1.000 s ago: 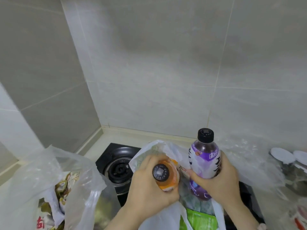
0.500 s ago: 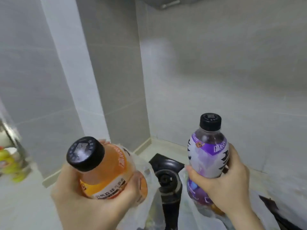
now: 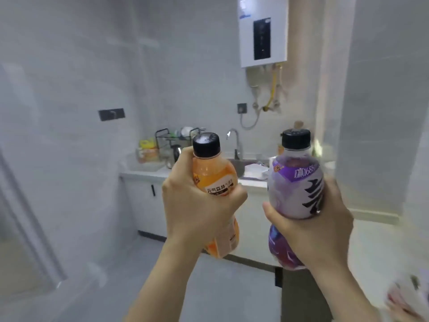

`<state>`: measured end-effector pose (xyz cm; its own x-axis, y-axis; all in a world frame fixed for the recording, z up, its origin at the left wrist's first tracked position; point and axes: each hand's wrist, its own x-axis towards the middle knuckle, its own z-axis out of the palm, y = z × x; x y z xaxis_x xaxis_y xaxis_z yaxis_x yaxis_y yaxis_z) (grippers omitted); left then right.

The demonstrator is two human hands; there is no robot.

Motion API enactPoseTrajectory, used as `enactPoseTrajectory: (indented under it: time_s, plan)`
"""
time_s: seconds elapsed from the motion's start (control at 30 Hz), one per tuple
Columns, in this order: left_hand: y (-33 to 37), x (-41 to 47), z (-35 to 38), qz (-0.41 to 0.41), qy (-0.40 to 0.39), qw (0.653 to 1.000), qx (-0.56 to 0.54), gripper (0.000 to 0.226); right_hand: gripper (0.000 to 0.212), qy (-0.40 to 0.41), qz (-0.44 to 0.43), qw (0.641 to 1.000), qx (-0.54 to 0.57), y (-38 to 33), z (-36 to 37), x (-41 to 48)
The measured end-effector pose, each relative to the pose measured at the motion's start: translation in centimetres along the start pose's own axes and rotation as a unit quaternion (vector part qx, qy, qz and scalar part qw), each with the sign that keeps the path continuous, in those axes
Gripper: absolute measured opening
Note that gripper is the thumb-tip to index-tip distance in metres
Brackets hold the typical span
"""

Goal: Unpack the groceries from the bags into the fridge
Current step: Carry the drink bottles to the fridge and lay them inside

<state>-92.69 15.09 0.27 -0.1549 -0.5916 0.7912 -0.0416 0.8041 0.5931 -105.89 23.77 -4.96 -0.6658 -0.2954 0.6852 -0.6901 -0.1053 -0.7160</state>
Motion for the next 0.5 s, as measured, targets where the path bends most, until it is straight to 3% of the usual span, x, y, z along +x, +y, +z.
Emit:
enactPoseTrajectory:
  time_s: [0.1, 0.23, 0.37, 0.5]
  plan:
    - [-1.6, 0.8, -8.1, -0.021, 0.081, 0.99, 0.117, 0.037, 0.064, -0.065, -0.024, 0.996, 0.057, -4.6, 6.5, -1.7]
    - [-2.9, 0.0, -19.8, -0.04, 0.174, 0.948, 0.263, 0.039, 0.064, -0.157, -0.026, 0.976, 0.151, -11.6, 14.3, -6.2]
    - [-3.2, -2.1, -31.3, -0.061, 0.267, 0.894, 0.354, 0.044, 0.063, -0.243, -0.041, 0.936, 0.252, -20.1, 21.4, -13.2]
    - [-3.2, -4.4, -41.9, -0.089, 0.312, 0.84, 0.435, 0.051, 0.063, -0.315, -0.034, 0.888, 0.332, -28.6, 27.3, -20.9]
